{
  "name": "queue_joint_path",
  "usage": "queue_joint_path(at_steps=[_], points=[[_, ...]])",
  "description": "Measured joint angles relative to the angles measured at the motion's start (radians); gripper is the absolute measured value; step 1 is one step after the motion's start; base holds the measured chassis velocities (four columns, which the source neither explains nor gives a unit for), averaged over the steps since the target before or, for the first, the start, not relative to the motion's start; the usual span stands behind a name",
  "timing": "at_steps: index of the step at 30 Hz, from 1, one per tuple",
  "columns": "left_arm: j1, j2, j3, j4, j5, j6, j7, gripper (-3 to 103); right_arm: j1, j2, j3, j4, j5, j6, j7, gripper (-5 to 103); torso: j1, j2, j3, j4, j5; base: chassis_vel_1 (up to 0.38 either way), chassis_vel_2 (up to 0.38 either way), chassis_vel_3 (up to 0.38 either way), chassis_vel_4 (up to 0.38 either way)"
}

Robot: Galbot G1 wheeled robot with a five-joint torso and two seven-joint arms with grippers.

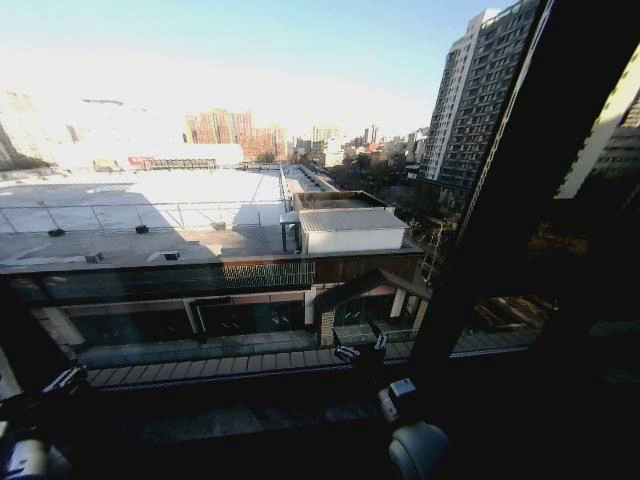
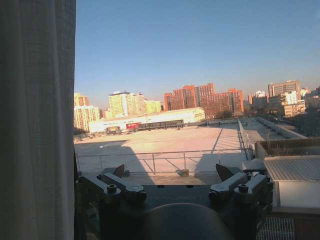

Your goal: Open the curtains by pulling them apart, changing their state from closed to fully open.

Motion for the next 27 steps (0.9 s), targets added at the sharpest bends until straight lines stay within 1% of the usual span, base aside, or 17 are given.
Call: queue_joint_path(at_steps=[1,2,3,5,7,11,18,22,27], points=[[0.002,0.009,-0.008,0.010,-0.021,-0.053,0.085,100,0.005,-0.001,0.003,0.007,0.012,-0.021,0.006,100,0.000,0.000,0.000,-0.0001,0.0002,0.000,0.000,0.000,0.000],[0.006,0.013,-0.013,0.021,-0.043,-0.082,0.145,100,0.009,-0.002,0.005,0.013,0.026,-0.034,0.014,100,0.000,0.000,0.000,0.0000,-0.0001,0.000,0.000,0.000,0.000],[0.006,0.013,-0.013,0.021,-0.043,-0.082,0.145,100,0.009,-0.002,0.005,0.013,0.026,-0.034,0.014,100,0.000,0.000,0.000,0.0000,-0.0001,0.000,0.000,0.000,0.000],[0.011,0.014,-0.014,0.034,-0.071,-0.102,0.202,100,0.015,-0.005,0.010,0.020,0.044,-0.058,0.023,100,0.000,0.000,0.000,0.0001,-0.0001,0.000,0.000,0.000,0.000],[0.014,0.007,-0.010,0.038,-0.082,-0.103,0.229,100,0.020,-0.006,0.015,0.023,0.057,-0.075,0.027,100,0.000,0.000,0.000,0.0001,-0.0002,0.000,0.000,0.000,0.000],[0.008,0.006,-0.007,0.048,-0.082,-0.102,0.252,100,0.024,-0.005,0.015,0.023,0.063,-0.084,0.028,100,0.000,0.000,0.000,0.0001,-0.0001,0.000,0.000,0.000,0.000],[0.005,0.008,-0.007,0.067,-0.073,-0.101,0.254,100,0.030,-0.003,0.013,0.014,0.064,-0.085,0.029,100,0.000,0.000,0.000,0.0001,-0.0003,-0.030,-0.050,0.019,0.047],[0.007,0.000,-0.008,0.070,-0.061,-0.102,0.254,100,0.029,-0.005,0.015,0.014,0.067,-0.085,0.030,100,0.000,0.000,0.000,0.0000,-0.0004,-0.090,-0.176,0.071,0.167],[0.006,0.000,-0.008,0.072,-0.054,-0.104,0.255,100,0.030,-0.006,0.017,0.015,0.069,-0.085,0.032,100,0.000,0.000,0.000,0.0001,-0.0001,-0.146,-0.272,0.163,0.256]])
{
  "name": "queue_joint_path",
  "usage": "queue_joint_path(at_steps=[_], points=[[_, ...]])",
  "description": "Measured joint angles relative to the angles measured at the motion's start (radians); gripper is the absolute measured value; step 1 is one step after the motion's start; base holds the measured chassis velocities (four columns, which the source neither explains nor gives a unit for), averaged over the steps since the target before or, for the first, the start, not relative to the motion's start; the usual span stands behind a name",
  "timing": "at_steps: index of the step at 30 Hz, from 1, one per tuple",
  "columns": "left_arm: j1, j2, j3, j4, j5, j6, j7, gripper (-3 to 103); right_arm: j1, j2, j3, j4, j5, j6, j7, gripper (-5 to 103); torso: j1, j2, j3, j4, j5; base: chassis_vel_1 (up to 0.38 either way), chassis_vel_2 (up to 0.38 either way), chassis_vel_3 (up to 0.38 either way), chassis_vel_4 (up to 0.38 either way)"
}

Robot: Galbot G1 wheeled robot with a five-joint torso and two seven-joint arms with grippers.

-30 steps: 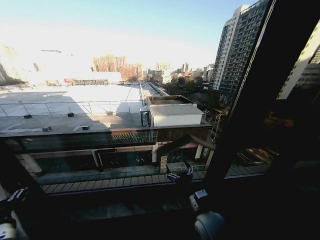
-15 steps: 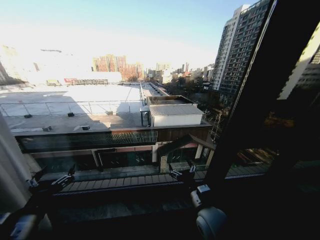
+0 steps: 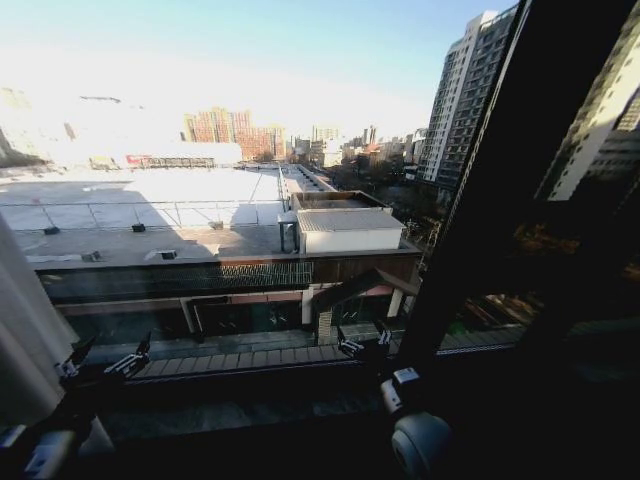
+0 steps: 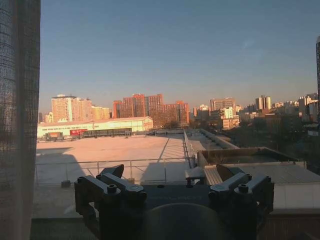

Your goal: Open the curtains by pulling them apart, changing their state from closed to fully open.

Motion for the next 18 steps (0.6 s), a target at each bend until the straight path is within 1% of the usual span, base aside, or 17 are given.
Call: queue_joint_path(at_steps=[6,10,18], points=[[0.002,-0.005,0.003,-0.001,0.003,-0.004,0.018,100,-0.002,0.002,0.000,0.001,0.000,0.001,0.000,100,0.000,0.000,0.000,0.0000,0.0000,-0.228,-0.329,0.226,0.332],[0.003,-0.007,0.003,-0.001,0.003,-0.006,0.021,100,-0.004,0.000,0.001,0.004,0.000,0.001,0.000,100,0.000,0.000,0.000,0.0000,0.0000,-0.286,-0.356,0.277,0.349],[0.004,-0.008,0.003,0.000,0.003,-0.009,0.023,100,-0.010,-0.001,0.002,0.013,0.000,0.001,0.001,100,0.000,0.000,0.000,-0.0001,0.0000,-0.324,-0.400,0.308,0.413]])
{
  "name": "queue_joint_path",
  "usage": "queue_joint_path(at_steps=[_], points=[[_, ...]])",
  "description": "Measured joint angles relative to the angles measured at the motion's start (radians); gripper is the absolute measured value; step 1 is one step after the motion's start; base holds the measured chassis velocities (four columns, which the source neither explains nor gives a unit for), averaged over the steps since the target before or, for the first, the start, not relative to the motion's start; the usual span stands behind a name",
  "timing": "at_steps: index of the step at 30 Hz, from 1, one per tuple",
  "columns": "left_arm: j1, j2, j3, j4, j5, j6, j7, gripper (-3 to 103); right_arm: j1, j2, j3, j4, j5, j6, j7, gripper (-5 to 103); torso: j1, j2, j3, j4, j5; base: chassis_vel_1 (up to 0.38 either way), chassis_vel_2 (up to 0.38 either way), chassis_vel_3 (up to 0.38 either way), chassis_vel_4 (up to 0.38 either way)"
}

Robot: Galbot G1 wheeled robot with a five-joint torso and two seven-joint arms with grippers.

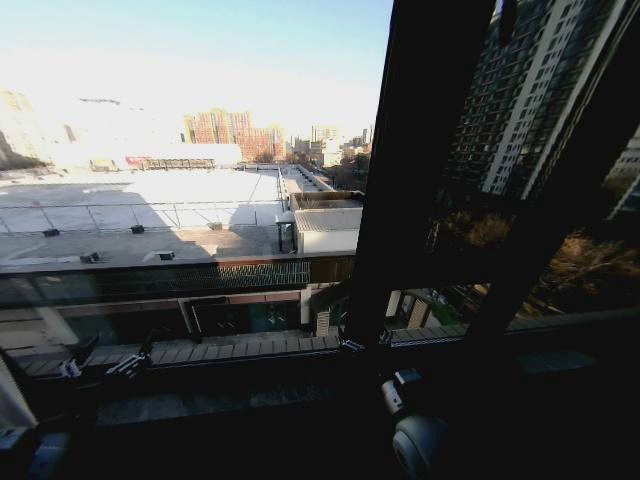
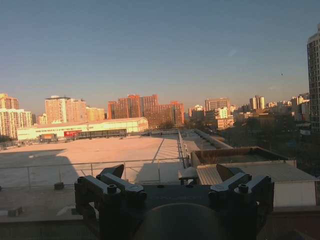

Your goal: Open the curtains by pulling them apart, changing their state from closed to fully open.

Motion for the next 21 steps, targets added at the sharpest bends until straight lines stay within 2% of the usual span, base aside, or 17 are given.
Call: queue_joint_path(at_steps=[8,21], points=[[0.005,-0.002,-0.002,-0.003,-0.001,-0.005,0.001,100,-0.012,0.003,0.000,0.010,-0.002,0.000,0.001,100,0.000,0.000,0.000,0.0002,-0.0001,-0.272,-0.445,0.278,0.447],[0.019,-0.010,-0.003,-0.013,-0.001,-0.019,0.003,100,-0.031,0.006,0.002,0.029,-0.004,0.000,0.013,100,0.000,0.000,0.000,0.0000,-0.0001,-0.209,-0.482,0.206,0.468]])
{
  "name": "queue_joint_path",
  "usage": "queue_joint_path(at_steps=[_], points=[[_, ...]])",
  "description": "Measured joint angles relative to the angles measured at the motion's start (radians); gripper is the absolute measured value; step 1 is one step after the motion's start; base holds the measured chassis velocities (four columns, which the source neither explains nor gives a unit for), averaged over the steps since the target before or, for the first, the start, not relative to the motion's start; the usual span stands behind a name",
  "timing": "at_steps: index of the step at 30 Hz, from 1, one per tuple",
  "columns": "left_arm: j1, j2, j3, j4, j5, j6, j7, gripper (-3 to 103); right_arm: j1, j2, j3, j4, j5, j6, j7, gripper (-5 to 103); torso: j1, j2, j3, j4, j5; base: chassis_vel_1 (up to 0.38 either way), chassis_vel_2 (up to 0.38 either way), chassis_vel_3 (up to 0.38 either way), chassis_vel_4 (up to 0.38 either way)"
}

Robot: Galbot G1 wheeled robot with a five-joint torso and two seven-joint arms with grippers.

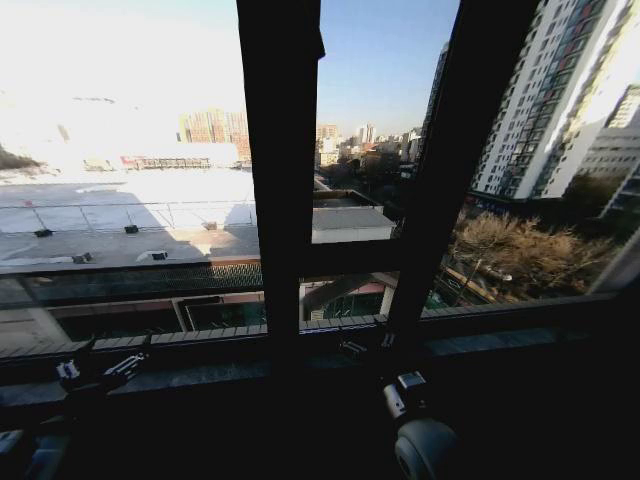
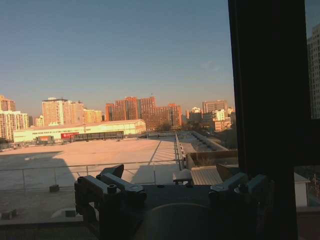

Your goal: Open the curtains by pulling them apart, changing their state from closed to fully open.

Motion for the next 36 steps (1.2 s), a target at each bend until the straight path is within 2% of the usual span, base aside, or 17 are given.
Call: queue_joint_path(at_steps=[16,36], points=[[0.024,-0.025,-0.004,-0.037,-0.004,-0.002,0.002,100,-0.027,-0.007,0.003,0.029,-0.001,0.001,0.002,100,0.000,0.000,0.000,-0.0001,-0.0002,-0.084,-0.368,0.066,0.377],[0.030,-0.036,-0.002,-0.053,-0.005,-0.007,0.002,100,-0.058,-0.010,0.014,0.050,-0.002,0.004,0.012,100,0.000,0.000,0.000,0.0000,-0.0002,-0.018,-0.385,0.021,0.380]])
